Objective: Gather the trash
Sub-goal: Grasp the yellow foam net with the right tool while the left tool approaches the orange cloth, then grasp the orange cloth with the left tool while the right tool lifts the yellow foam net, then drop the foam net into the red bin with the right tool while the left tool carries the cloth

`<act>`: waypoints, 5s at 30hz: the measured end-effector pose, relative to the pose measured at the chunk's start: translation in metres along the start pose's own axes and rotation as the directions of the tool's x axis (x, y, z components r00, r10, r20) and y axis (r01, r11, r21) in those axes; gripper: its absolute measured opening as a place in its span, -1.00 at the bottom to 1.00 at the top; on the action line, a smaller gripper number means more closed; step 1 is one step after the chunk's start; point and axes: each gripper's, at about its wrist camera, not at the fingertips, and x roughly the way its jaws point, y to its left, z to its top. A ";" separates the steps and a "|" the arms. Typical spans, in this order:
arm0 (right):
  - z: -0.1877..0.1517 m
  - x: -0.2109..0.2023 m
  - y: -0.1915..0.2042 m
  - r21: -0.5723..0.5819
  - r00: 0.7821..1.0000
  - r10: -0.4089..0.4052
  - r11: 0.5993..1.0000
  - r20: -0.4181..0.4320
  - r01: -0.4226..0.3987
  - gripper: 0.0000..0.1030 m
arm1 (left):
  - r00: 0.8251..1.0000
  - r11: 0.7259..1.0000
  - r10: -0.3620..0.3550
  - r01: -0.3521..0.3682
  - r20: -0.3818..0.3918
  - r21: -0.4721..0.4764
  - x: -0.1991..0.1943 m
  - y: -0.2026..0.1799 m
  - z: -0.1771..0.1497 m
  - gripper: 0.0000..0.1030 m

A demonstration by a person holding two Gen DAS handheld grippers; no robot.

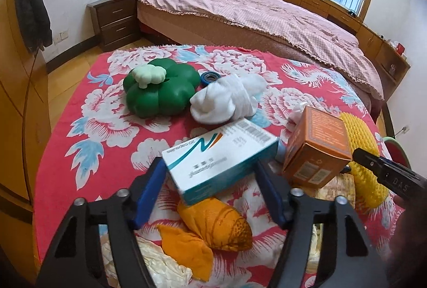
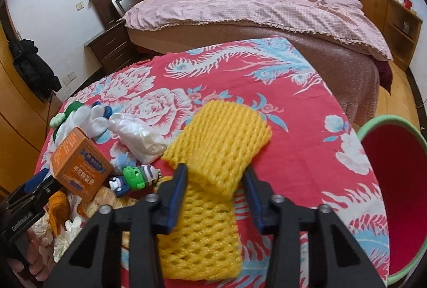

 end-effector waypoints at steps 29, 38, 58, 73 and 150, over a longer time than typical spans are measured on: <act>-0.016 -0.077 -0.011 -0.008 0.986 0.070 0.998 0.149 -0.069 -0.68 | 0.999 0.999 0.034 -0.035 -0.020 -0.033 -0.031 0.000 -0.031 0.32; -0.034 -0.071 -0.010 -0.050 0.996 0.049 0.998 0.075 -0.045 -0.65 | 0.994 0.994 0.112 -0.112 -0.009 -0.005 -0.026 0.001 -0.034 0.38; -0.078 -0.074 -0.024 -0.036 0.999 0.033 0.999 -0.014 -0.033 0.09 | 0.989 0.988 0.145 -0.146 -0.020 -0.051 -0.039 0.017 -0.047 0.48; -0.094 -0.072 -0.019 -0.030 1.000 -0.002 1.000 -0.020 0.001 -0.12 | 0.996 0.995 0.093 -0.093 -0.005 0.033 -0.021 -0.008 -0.040 0.51; -0.072 -0.134 -0.210 0.299 0.969 -0.216 0.939 0.120 0.172 -0.55 | 0.903 0.802 -0.394 0.429 -0.172 0.415 -0.042 -0.309 -0.033 -0.65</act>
